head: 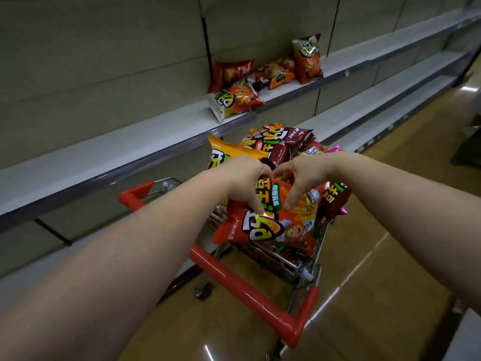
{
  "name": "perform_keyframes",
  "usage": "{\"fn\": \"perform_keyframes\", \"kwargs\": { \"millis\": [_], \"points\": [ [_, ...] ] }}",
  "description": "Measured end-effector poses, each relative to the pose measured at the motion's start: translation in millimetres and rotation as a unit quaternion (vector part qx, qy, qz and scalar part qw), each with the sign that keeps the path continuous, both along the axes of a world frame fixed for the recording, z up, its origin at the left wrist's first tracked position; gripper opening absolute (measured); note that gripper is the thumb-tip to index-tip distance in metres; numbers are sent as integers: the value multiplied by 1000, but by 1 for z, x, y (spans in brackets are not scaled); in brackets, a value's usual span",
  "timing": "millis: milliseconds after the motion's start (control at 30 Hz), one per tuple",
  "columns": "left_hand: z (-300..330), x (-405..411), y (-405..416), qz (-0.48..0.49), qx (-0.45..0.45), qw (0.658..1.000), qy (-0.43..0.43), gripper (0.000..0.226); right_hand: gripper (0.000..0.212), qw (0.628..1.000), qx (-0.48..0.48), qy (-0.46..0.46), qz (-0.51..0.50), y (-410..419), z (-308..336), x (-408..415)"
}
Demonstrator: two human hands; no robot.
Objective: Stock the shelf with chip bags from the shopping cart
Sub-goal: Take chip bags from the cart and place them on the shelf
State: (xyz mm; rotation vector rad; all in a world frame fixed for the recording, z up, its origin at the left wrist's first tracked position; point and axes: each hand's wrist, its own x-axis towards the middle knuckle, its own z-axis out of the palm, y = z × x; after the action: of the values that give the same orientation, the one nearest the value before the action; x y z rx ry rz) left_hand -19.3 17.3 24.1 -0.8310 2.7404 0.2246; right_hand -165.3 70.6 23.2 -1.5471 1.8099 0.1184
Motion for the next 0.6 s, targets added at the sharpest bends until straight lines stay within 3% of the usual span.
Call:
{"fn": "perform_keyframes", "kwargs": {
  "millis": [100, 200, 333, 467, 600],
  "points": [
    [22, 1, 3, -46, -78, 996, 1, 73, 43, 996, 20, -86, 6, 0, 2, 1],
    [37, 6, 0, -55, -118, 992, -5, 74, 39, 991, -29, -134, -2, -1, 5, 5],
    [42, 21, -9, -16, -144, 981, 126, 85, 38, 976, -93, -192, -51, -4, 11, 7],
    [38, 33, -18, 134, -104, 919, 356, 99, 34, 920, -147, -324, -166, -9, 8, 6],
    [26, 45, -30, 299, 29, 825, 478, 105, 36, 859, -215, -391, -249, -18, 7, 14]
  ]
}}
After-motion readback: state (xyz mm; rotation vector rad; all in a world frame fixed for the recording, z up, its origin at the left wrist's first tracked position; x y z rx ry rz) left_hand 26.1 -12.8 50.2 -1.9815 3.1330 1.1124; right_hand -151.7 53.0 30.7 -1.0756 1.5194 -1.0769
